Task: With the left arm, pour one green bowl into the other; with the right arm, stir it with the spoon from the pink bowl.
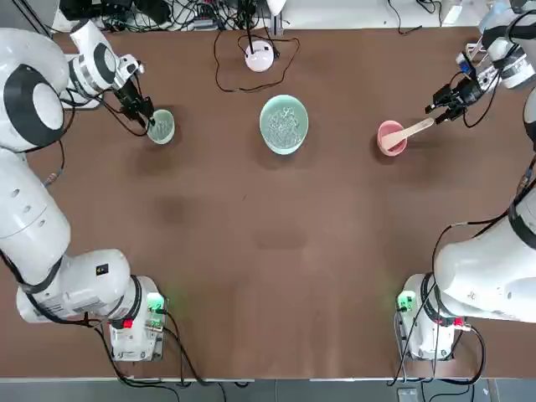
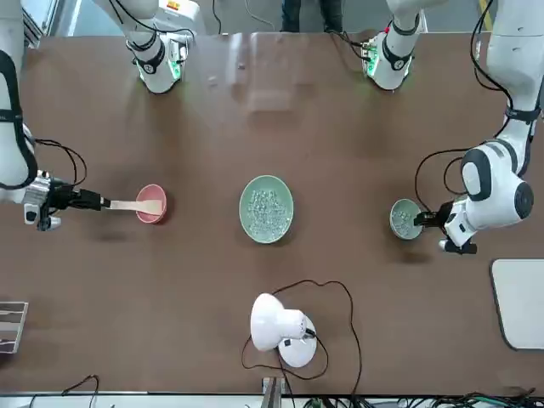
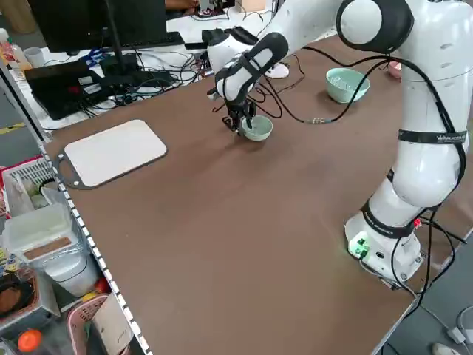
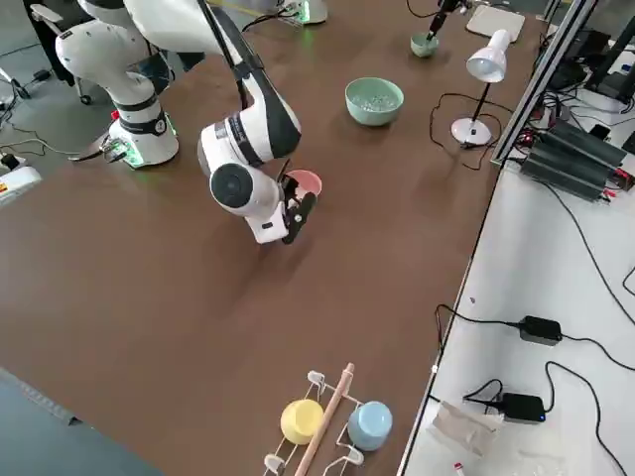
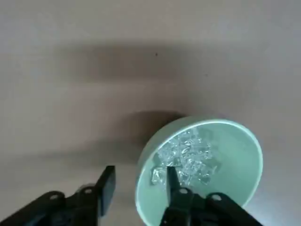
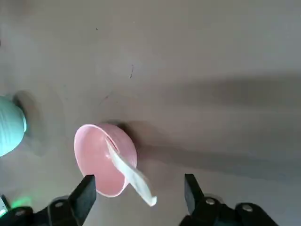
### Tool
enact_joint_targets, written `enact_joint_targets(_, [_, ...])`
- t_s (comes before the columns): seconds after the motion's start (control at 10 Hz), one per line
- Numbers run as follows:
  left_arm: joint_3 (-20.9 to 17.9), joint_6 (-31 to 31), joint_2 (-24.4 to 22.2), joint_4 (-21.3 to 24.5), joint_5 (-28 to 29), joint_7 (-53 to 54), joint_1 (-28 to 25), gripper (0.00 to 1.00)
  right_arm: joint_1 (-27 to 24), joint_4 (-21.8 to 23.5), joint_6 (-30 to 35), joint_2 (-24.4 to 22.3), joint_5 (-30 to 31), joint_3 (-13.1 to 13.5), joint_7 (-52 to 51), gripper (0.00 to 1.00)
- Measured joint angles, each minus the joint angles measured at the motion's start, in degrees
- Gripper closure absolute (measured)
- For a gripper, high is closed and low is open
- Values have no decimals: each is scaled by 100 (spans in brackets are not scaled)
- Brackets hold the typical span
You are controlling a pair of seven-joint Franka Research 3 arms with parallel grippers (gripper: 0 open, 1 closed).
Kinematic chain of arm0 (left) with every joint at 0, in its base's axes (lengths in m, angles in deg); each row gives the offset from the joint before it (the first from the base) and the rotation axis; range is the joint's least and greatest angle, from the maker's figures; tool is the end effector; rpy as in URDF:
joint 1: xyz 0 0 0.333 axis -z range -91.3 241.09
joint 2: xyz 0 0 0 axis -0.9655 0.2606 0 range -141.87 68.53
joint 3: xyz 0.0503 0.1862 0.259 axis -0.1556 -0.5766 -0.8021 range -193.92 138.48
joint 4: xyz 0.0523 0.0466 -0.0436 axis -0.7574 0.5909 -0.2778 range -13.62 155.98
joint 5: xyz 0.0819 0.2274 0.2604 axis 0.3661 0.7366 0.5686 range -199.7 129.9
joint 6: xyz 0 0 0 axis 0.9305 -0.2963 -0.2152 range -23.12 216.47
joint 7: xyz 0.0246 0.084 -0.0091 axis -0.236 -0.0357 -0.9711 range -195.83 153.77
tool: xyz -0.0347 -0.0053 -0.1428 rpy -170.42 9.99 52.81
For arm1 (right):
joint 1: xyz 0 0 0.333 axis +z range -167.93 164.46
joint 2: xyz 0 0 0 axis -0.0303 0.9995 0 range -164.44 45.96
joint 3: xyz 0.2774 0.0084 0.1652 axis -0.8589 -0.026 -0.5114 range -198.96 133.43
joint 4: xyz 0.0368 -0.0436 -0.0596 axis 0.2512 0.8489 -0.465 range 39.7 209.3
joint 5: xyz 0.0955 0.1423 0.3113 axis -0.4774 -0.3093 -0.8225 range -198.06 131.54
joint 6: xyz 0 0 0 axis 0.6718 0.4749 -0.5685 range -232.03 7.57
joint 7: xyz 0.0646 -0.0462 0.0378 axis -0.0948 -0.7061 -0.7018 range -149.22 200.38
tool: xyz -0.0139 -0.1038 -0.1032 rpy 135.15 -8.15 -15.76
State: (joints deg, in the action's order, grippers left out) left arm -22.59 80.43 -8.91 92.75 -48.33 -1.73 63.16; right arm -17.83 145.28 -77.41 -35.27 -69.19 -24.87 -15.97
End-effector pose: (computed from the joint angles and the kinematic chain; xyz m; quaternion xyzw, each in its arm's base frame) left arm 0.5604 0.0514 0.2050 0.9887 -0.0243 -0.0788 0.1249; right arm 0.5141 -0.1581 0.2439 -0.9498 0.0242 0.0511 0.3078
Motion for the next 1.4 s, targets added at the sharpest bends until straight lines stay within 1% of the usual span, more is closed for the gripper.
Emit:
enact_joint_targets(0.1, [3, 65, 43, 16, 0, 0, 59, 71, -2, -105, 121, 161, -10, 2, -147, 19])
enact_joint_targets(0.2, [4, 124, 70, 21, 0, 0, 93, 75, -8, -177, 208, 286, -26, 4, -271, 19])
enact_joint_targets(0.3, [4, 155, 72, 20, 0, 0, 98, 81, -23, -225, 333, 352, -58, 6, -422, 21])
enact_joint_targets(0.4, [0, 170, 64, 13, 0, 3, 92, 96, -45, -243, 500, 382, -158, 7, -588, 23])
enact_joint_targets(0.6, [-3, 138, -95, -22, 0, -6, 86, 96, -175, -303, 787, 509, -411, 11, -970, 26])
enact_joint_targets(0.8, [-9, -179, -552, -58, 29, -181, 82, 96, -373, -467, 987, 758, -526, 16, -1325, 28])
enact_joint_targets(0.9, [-3, -297, -792, -57, 199, -446, 89, 96, -454, -518, 1029, 829, -546, 17, -1419, 33])
enact_joint_targets(1.0, [42, -340, -988, -61, 601, -1037, 136, 96, -515, -533, 1096, 867, -587, 17, -1468, 33])
enact_joint_targets(1.1, [146, -343, -1113, -95, 1013, -1840, 276, 96, -543, -534, 1170, 904, -699, 17, -1522, 37])
enact_joint_targets(1.2, [256, -342, -1161, -212, 1241, -2572, 444, 96, -544, -537, 1227, 935, -798, 14, -1539, 40])
enact_joint_targets(1.3, [411, -342, -1167, -355, 1317, -3183, 534, 96, -544, -541, 1286, 948, -837, 6, -1540, 41])
enact_joint_targets(1.4, [608, -347, -1167, -498, 1518, -3856, 565, 96, -544, -547, 1351, 948, -876, 4, -1541, 41])
